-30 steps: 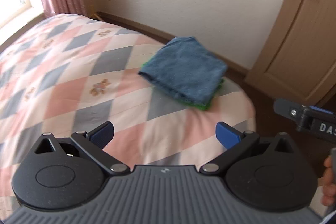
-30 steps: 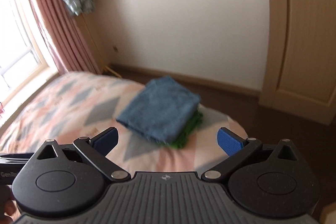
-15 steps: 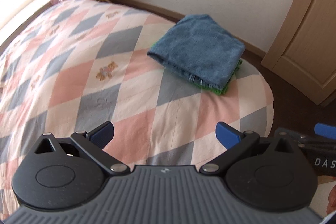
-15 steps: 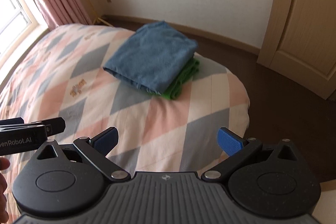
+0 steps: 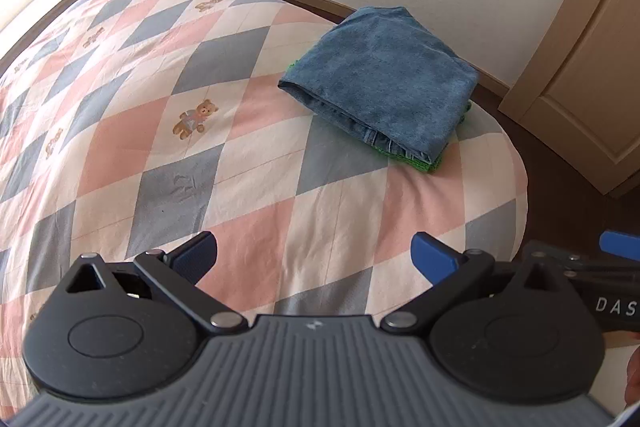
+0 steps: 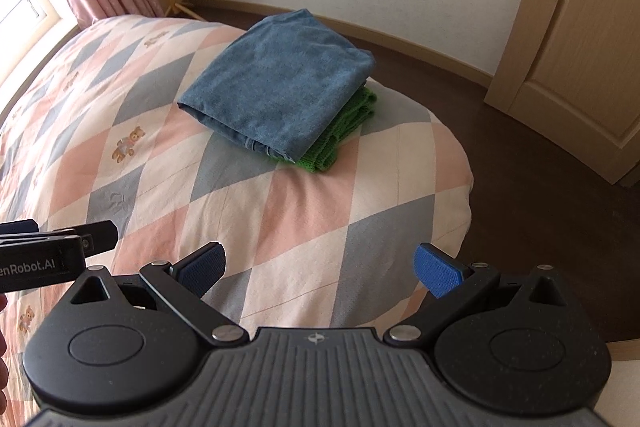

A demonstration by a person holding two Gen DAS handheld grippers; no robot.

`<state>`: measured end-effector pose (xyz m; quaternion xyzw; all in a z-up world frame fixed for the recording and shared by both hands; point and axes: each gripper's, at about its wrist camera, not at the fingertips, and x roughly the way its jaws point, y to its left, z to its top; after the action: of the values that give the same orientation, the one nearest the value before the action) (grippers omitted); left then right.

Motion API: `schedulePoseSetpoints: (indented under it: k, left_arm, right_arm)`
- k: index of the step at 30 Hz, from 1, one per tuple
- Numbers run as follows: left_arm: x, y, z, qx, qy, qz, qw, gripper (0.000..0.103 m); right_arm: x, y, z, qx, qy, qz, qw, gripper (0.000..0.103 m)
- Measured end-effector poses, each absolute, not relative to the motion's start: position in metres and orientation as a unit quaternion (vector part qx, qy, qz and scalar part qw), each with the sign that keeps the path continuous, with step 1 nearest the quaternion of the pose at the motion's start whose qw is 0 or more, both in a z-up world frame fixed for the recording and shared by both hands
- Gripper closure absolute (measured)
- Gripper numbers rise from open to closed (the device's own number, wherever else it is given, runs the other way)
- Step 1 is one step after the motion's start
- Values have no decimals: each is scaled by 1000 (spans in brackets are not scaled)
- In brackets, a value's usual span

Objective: Fold clothes

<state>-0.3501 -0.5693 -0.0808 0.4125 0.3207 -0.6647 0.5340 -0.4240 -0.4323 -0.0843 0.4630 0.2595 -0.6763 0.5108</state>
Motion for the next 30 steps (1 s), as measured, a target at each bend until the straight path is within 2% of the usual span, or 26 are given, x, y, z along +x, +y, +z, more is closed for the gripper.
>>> schedulePoseSetpoints:
  k: [30]
  left_arm:
    - [-362, -628, -100, 407, 359, -642, 542, 1]
  right_arm:
    - [-450, -502, -111, 484, 286, -650, 511, 0]
